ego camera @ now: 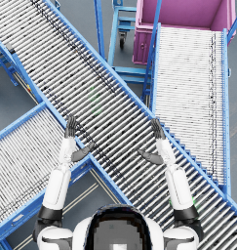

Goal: Pick up the oil and place it on the left assembly line, put the cola on the right, and keep Sprite still

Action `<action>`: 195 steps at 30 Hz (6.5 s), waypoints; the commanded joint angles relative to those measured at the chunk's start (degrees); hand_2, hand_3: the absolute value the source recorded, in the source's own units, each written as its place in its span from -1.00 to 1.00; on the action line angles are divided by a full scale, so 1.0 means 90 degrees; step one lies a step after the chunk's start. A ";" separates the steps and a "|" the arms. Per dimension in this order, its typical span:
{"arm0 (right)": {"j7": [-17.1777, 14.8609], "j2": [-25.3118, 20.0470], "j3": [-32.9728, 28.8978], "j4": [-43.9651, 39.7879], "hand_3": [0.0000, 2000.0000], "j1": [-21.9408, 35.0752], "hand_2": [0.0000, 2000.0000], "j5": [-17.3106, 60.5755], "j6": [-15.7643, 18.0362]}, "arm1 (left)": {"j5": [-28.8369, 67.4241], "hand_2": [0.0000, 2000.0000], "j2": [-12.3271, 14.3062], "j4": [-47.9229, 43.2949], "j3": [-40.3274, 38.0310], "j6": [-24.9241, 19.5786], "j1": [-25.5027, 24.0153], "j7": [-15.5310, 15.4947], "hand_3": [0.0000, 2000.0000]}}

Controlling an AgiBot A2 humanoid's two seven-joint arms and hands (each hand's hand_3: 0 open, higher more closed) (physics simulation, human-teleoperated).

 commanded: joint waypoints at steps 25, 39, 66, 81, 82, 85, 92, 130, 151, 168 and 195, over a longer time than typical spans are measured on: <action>0.0641 -0.0442 -0.1515 0.0279 -1.00 0.0407 -1.00 0.0842 -0.0634 | 0.0842 -1.00 0.0594 -0.0218 -0.1471 -0.0640 0.1191 -0.0639 -1.00; 0.0643 -0.0542 -0.2041 0.0111 -1.00 0.0568 -1.00 0.3742 -0.0635 | 0.3739 -1.00 0.0636 0.0028 -0.2239 -0.0642 0.1501 -0.0640 -1.00; 0.0643 -0.0676 -0.2205 0.0177 -1.00 0.0501 -1.00 0.3838 -0.0635 | 0.3835 -1.00 0.0732 -0.0197 -0.2208 -0.0642 0.1388 -0.0641 -1.00; 0.0643 -0.0741 -0.2155 0.0056 -1.00 0.0379 -1.00 0.3838 -0.0635 | 0.3835 -1.00 0.0792 -0.0170 -0.2198 -0.0642 0.1225 -0.0641 -1.00; 0.0643 -0.0732 -0.2181 0.0105 -1.00 0.0441 -1.00 0.3838 -0.0635 | 0.3835 -1.00 0.0781 -0.0233 -0.2230 -0.0642 0.1295 -0.0641 -1.00; 0.0643 -0.0756 -0.2176 0.0101 -1.00 0.0366 -1.00 0.3838 -0.0635 | 0.3835 -1.00 0.0782 -0.0267 -0.2240 -0.0642 0.1317 -0.0641 -1.00; 0.0643 -0.0747 -0.2234 0.0247 -1.00 0.0537 -1.00 0.3838 -0.0635 | 0.3834 -1.00 0.0770 -0.0315 -0.2220 -0.0642 0.1442 -0.0641 -1.00; 0.0643 -0.0842 -0.2301 0.0271 -1.00 0.0513 -1.00 0.3837 -0.0635 | 0.3834 -1.00 0.0843 -0.0331 -0.2341 -0.0642 0.1349 -0.0641 -1.00; 0.0643 -0.0912 -0.2340 0.0225 -1.00 0.0414 -1.00 0.3837 -0.0635 | 0.3834 -1.00 0.0867 -0.0417 -0.2258 -0.0642 0.1355 -0.0641 -1.00; 0.0643 -0.0936 -0.2343 0.0255 -1.00 0.0431 -1.00 0.3837 -0.0635 | 0.3834 -1.00 0.0902 -0.0397 -0.2245 -0.0642 0.1277 -0.0641 -1.00; 0.0440 -0.0665 -0.1586 0.0178 -1.00 0.0277 -1.00 0.2633 -0.0435 | 0.2631 -1.00 0.0639 -0.0299 -0.1541 -0.0440 0.0811 -0.0439 -1.00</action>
